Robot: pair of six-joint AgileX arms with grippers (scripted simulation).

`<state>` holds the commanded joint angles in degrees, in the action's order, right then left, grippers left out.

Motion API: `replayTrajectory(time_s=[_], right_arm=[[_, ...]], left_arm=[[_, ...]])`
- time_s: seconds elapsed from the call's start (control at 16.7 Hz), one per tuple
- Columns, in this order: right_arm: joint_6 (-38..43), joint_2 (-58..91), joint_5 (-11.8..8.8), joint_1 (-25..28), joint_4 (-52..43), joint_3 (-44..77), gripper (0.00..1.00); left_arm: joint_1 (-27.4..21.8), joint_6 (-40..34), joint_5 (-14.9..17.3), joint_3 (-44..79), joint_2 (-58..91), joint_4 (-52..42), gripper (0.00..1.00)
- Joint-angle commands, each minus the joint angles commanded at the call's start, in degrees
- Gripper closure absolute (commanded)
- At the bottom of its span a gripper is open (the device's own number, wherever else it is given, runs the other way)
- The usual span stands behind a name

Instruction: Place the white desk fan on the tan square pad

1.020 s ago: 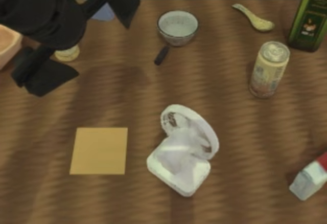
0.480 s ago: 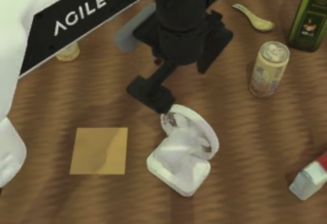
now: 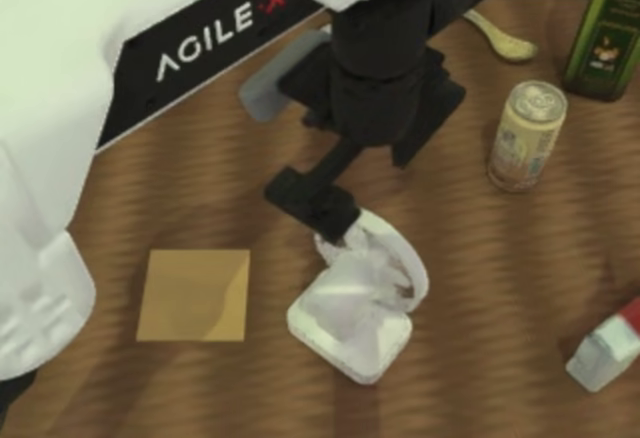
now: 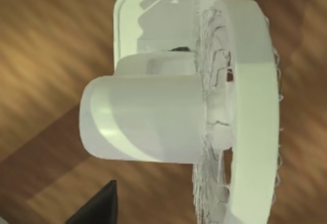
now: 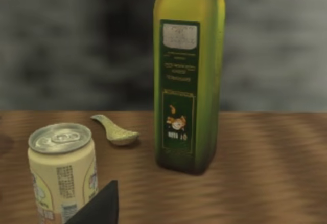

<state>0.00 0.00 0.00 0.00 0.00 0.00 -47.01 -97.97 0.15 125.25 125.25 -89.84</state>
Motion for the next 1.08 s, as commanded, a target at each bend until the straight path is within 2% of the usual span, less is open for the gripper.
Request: replayTrajectory(time_s=[0.54,0.78,1.08], right_arm=[[0.0,0.0,0.0,0.0,0.0,0.0,0.0],[0.0,0.0,0.0,0.0,0.0,0.0,0.0],[0.0,0.0,0.0,0.0,0.0,0.0,0.0]], left_arm=[[-0.14,0.04,-0.01,-13.91,-1.78,12.04,0.0],[-0.16,0.01,-0.01,-14.3,-1.81,12.41,0.0],[-0.16,0.01,-0.01,-14.3,-1.81,12.41,0.38]])
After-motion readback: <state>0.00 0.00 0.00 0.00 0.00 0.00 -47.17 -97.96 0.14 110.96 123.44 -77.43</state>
